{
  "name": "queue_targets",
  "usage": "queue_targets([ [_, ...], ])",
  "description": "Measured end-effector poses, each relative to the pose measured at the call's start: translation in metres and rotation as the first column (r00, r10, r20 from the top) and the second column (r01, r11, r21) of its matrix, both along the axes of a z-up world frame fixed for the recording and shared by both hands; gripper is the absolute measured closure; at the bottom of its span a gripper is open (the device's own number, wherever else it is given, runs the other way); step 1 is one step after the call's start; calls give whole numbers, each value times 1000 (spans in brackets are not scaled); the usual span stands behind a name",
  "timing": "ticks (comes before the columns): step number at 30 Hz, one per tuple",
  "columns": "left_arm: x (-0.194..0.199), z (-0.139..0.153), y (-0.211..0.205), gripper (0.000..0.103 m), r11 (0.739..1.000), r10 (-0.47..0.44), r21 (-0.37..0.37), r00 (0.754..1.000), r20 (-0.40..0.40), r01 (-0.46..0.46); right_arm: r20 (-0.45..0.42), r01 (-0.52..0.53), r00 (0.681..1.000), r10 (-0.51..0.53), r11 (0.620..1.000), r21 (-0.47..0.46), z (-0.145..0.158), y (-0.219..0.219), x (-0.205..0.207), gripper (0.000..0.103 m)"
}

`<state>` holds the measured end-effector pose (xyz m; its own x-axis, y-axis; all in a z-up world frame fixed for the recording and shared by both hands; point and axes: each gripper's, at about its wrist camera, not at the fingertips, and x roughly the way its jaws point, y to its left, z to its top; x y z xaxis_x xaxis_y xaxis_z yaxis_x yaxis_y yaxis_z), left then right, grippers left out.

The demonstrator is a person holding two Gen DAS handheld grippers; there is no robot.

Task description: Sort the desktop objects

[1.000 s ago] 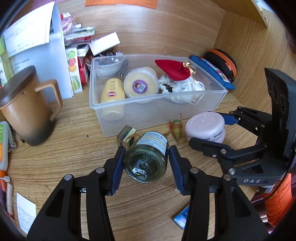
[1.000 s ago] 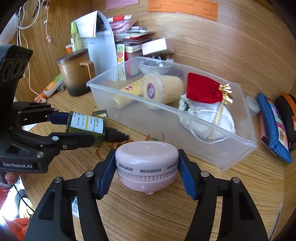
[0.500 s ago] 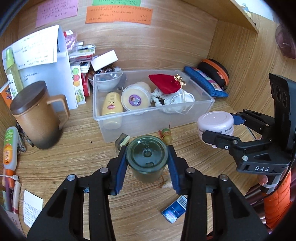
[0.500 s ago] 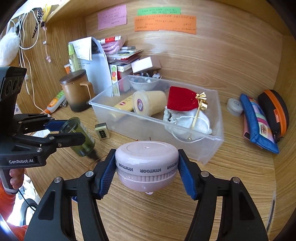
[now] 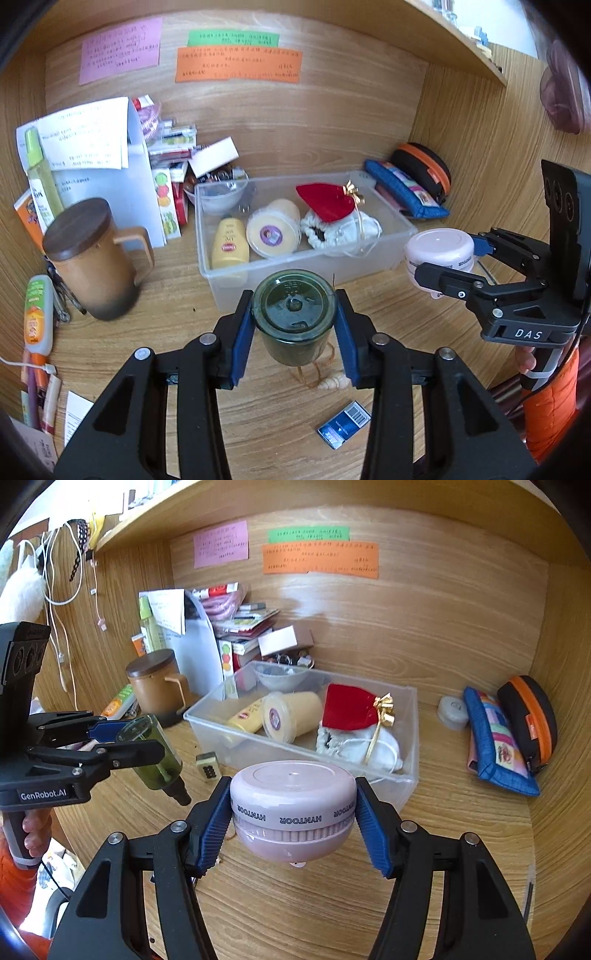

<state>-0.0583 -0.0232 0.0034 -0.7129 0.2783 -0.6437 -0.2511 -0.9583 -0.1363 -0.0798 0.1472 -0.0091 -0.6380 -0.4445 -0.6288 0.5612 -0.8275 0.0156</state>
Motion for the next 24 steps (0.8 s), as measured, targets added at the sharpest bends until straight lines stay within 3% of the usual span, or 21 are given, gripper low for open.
queue_targets([
  [11,-18,29,-14,62,999,23,24,998,-63,-21,-41,24,999,-25,1000,-16,22,8,-17,43],
  [24,-59,35,-24,62,999,40,31,997,-66,-38,-37,32,999,-33,999,-23,30,-3,-61,43],
])
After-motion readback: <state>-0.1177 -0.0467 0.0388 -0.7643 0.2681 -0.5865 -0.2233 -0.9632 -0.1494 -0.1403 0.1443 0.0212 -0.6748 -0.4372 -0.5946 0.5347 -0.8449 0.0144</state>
